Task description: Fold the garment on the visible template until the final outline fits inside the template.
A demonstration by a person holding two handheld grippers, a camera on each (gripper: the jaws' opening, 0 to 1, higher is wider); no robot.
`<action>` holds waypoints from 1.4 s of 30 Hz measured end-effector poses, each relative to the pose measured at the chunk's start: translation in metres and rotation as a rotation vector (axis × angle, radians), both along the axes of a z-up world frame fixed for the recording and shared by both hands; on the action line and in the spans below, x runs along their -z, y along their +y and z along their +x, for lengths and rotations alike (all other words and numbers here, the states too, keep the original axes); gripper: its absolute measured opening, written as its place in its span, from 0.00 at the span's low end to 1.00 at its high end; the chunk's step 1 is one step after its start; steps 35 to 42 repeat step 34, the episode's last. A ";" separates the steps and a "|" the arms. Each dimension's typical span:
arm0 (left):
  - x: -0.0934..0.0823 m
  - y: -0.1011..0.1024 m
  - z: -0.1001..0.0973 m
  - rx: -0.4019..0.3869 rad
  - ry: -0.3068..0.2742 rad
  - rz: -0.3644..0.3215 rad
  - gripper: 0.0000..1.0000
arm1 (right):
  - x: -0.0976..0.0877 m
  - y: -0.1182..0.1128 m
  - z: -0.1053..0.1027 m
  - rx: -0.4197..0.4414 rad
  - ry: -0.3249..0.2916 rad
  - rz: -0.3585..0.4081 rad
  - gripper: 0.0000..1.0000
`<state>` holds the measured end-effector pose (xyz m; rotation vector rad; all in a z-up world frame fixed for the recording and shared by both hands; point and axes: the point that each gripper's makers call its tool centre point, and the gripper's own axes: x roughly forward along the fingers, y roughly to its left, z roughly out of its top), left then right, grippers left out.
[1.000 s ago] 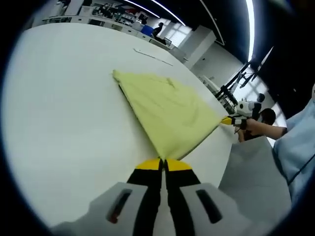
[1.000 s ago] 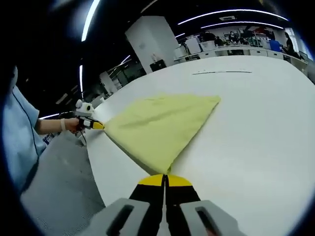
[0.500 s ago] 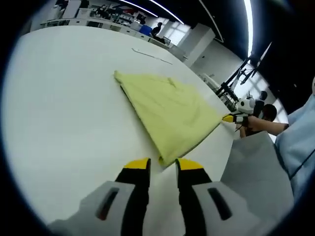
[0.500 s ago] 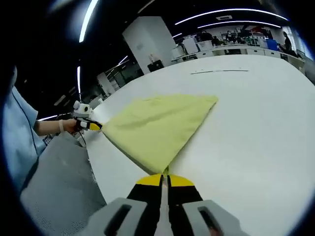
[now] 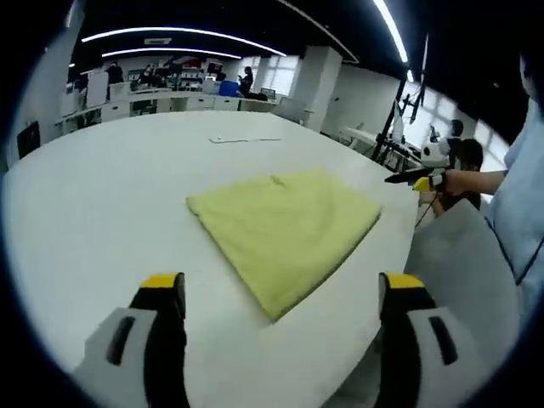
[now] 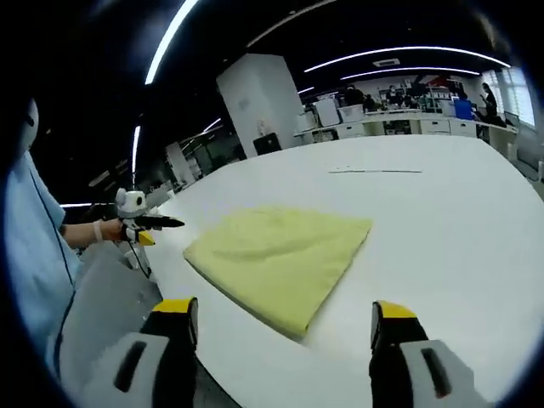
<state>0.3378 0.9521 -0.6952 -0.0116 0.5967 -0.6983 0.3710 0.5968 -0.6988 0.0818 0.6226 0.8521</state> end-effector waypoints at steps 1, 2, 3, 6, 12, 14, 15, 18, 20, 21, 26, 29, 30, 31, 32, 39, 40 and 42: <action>-0.001 -0.001 0.000 0.001 -0.009 0.009 0.98 | 0.001 0.000 -0.002 -0.007 -0.012 -0.018 0.91; 0.000 0.000 0.001 -0.019 -0.027 0.028 0.99 | 0.000 0.006 -0.007 -0.010 -0.022 -0.033 0.97; 0.001 0.000 -0.001 -0.028 -0.026 0.036 0.99 | 0.001 0.007 -0.009 -0.008 -0.022 -0.039 1.00; -0.001 0.000 -0.003 -0.083 -0.033 0.015 0.99 | 0.005 0.011 -0.017 -0.006 -0.031 -0.068 1.00; -0.019 -0.014 -0.002 -0.178 -0.092 -0.101 0.99 | 0.006 0.014 -0.009 0.108 -0.076 -0.064 1.00; -0.023 -0.018 -0.002 -0.196 -0.125 -0.118 0.99 | 0.002 0.021 -0.006 0.146 -0.067 -0.019 1.00; -0.021 -0.020 -0.003 -0.197 -0.115 -0.119 0.99 | -0.007 0.023 0.001 0.184 -0.126 0.016 1.00; -0.023 -0.022 -0.001 -0.204 -0.134 -0.124 0.99 | -0.007 0.017 0.004 0.242 -0.147 0.002 1.00; -0.023 -0.018 0.000 -0.227 -0.148 -0.112 0.99 | -0.009 0.021 0.003 0.254 -0.163 0.026 1.00; -0.024 -0.017 -0.001 -0.235 -0.151 -0.116 0.99 | -0.008 0.024 0.001 0.242 -0.158 0.030 1.00; -0.016 -0.014 -0.008 -0.242 -0.154 -0.034 0.99 | -0.010 0.027 0.001 0.147 -0.264 -0.129 1.00; -0.015 -0.022 -0.009 -0.238 -0.157 -0.062 0.98 | 0.007 0.030 -0.003 0.109 -0.212 -0.196 1.00; -0.007 -0.020 -0.012 -0.200 -0.142 0.032 0.97 | 0.004 0.030 -0.001 0.118 -0.229 -0.176 0.99; -0.007 -0.019 -0.010 -0.188 -0.169 0.072 0.98 | 0.004 0.030 -0.003 0.116 -0.232 -0.161 0.98; -0.006 -0.023 -0.011 -0.174 -0.168 0.077 0.99 | 0.006 0.029 -0.004 0.132 -0.198 -0.130 0.97; -0.008 -0.027 -0.012 -0.161 -0.162 0.037 0.96 | 0.007 0.023 0.000 0.157 -0.189 -0.126 0.96; -0.008 -0.027 -0.012 -0.161 -0.162 0.037 0.96 | 0.007 0.023 0.000 0.157 -0.189 -0.126 0.96; -0.008 -0.027 -0.012 -0.161 -0.162 0.037 0.96 | 0.007 0.023 0.000 0.157 -0.189 -0.126 0.96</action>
